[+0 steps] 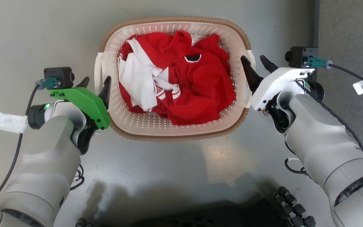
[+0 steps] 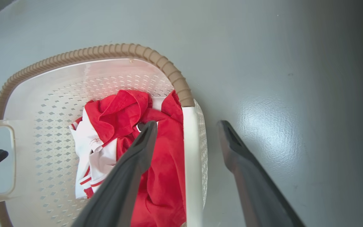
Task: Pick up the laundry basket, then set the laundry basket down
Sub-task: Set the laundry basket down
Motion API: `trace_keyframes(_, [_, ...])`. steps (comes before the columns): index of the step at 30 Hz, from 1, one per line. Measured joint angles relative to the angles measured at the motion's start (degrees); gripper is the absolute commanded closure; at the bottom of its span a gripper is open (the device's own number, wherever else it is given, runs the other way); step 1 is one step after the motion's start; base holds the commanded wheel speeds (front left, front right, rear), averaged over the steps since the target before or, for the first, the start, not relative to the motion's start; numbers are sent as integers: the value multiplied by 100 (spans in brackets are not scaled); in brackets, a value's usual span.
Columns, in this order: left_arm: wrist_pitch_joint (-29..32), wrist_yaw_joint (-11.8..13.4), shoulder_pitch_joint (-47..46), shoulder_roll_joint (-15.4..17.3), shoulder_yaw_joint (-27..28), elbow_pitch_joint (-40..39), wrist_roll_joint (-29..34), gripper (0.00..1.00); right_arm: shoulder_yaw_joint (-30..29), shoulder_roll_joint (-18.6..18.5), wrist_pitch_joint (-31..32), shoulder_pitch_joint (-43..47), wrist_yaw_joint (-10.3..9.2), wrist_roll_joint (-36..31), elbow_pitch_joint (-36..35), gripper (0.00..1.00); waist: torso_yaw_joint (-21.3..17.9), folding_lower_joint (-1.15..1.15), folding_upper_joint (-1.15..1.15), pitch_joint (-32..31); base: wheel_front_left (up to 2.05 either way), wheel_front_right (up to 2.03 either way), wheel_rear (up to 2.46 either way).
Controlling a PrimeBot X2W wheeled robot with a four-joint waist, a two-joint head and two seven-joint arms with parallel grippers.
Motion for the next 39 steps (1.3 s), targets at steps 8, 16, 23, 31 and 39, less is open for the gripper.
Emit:
trace_keyframes(8, [-157, 0, 109, 7, -20, 92, -57, 0, -135, 0, -1, 89, 0, 8, -65, 0, -24, 0, 0, -420, 0, 0, 0])
trace_keyframes(16, [-350, 0, 360, 3, -11, 13, -103, 0, -296, -63, -1, 402, 0, -16, -268, 0, -18, 0, 0, -1039, 0, 0, 0])
trace_keyframes(23, [-403, 0, 524, 48, 33, -187, -119, 0, -380, -104, -2, 538, 0, -286, -731, 0, -14, 0, 0, -1568, 0, 0, 0])
trace_keyframes(31, [-419, 0, 720, 179, 255, -597, 22, 0, -615, -248, -4, 940, 0, -499, -1106, 0, -14, -1, 0, -2111, 0, 0, 0])
trace_keyframes(39, [-419, 0, 1040, 293, 772, -1168, 393, 0, -1061, -407, -8, 1521, -1, -773, -1557, 0, 33, -1, 0, -2735, 0, 0, 0])
